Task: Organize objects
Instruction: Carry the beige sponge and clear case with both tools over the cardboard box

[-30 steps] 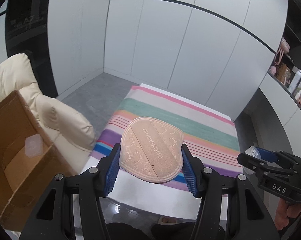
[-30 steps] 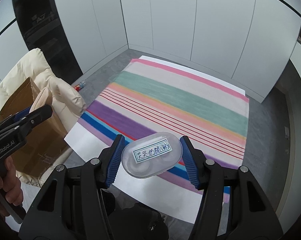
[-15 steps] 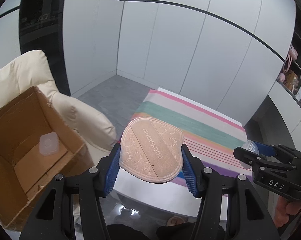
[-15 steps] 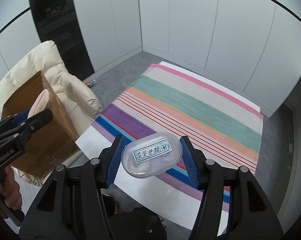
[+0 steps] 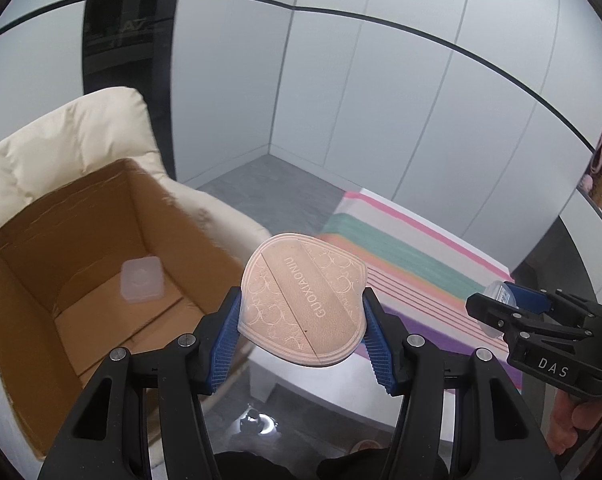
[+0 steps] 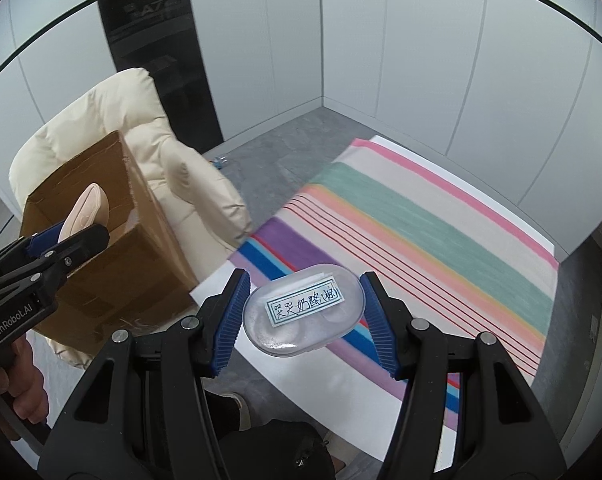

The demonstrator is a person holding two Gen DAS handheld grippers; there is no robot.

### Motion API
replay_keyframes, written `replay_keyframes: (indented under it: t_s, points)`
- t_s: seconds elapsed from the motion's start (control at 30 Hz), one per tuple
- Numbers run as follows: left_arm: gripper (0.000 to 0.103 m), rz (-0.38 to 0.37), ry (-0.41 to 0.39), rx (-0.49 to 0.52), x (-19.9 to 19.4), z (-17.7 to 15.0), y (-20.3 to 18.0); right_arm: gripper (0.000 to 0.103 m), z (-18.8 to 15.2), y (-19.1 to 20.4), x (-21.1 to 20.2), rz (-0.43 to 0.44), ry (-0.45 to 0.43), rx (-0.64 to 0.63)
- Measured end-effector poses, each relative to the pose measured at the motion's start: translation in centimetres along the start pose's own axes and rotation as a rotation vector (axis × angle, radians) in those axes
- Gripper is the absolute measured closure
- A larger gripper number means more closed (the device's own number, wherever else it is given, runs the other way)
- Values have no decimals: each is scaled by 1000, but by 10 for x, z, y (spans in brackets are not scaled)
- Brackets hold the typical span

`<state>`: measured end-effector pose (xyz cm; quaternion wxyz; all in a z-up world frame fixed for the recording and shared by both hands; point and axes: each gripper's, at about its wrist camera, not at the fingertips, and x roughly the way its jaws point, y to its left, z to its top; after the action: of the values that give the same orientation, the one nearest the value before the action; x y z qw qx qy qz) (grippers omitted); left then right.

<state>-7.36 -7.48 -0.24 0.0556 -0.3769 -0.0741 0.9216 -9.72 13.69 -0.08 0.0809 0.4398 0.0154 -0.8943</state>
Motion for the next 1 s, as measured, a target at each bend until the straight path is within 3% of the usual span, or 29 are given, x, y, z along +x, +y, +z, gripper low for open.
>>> replay_keyframes:
  t_s: [1.0]
  points:
    - [45, 165, -30, -157, -47, -14, 113, 44, 26, 129, 23, 154, 11, -172]
